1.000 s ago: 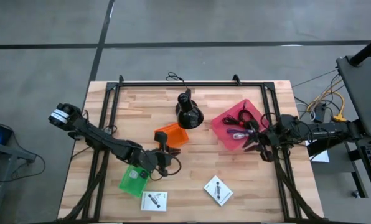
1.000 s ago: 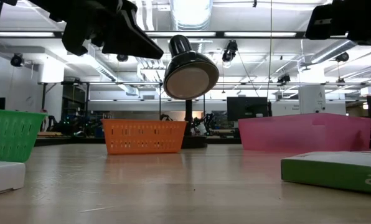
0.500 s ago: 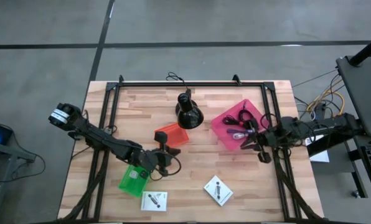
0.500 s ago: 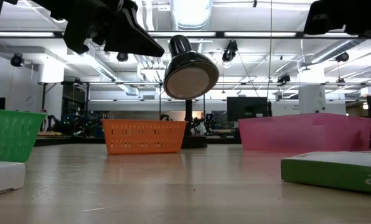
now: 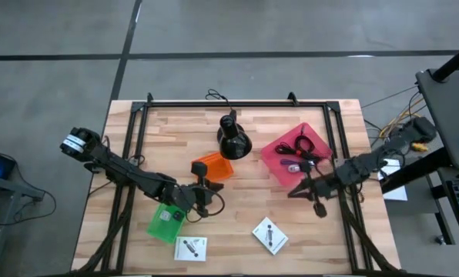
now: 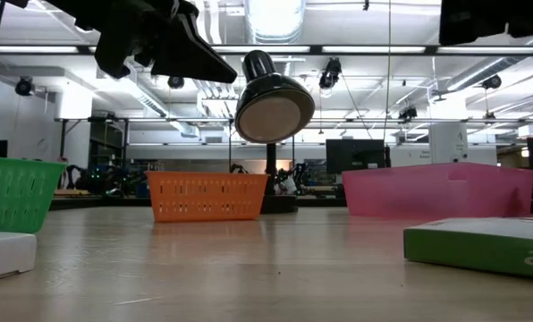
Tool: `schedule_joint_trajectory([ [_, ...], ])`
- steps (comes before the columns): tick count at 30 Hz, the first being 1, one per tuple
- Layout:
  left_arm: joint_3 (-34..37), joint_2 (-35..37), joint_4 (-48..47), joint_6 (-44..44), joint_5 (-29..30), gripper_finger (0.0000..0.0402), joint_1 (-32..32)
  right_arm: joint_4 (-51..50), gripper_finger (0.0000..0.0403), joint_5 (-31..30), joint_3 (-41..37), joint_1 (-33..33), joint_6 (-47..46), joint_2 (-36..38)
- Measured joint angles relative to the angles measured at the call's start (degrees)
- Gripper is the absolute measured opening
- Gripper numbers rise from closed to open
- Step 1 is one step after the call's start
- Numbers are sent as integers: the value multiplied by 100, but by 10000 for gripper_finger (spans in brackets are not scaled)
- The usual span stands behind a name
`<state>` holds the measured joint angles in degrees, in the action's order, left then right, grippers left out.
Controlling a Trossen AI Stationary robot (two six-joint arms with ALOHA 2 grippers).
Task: Pick and place items into bin
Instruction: Put the right white card reader box into the orange bin
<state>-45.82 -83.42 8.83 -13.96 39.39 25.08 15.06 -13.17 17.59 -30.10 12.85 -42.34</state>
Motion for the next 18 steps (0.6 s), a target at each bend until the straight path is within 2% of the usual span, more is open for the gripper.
schedule_joint_trajectory([
  [4, 10, 0, -31, 2, -17, 10, 0, -625, 8, -1519, 433, -922, -419, -739],
  [11, -44, 0, 178, 13, -690, 30, 0, -2073, 8, -3160, 1293, -2364, -1413, -2130],
  [15, -37, 0, 686, 56, -1289, 63, -9, -2384, 8, -3363, 1655, -2910, -1985, -2868],
  [18, -46, 0, 851, 550, -1878, 95, -48, -2382, 8, -3355, 1911, -3167, -2240, -3448],
])
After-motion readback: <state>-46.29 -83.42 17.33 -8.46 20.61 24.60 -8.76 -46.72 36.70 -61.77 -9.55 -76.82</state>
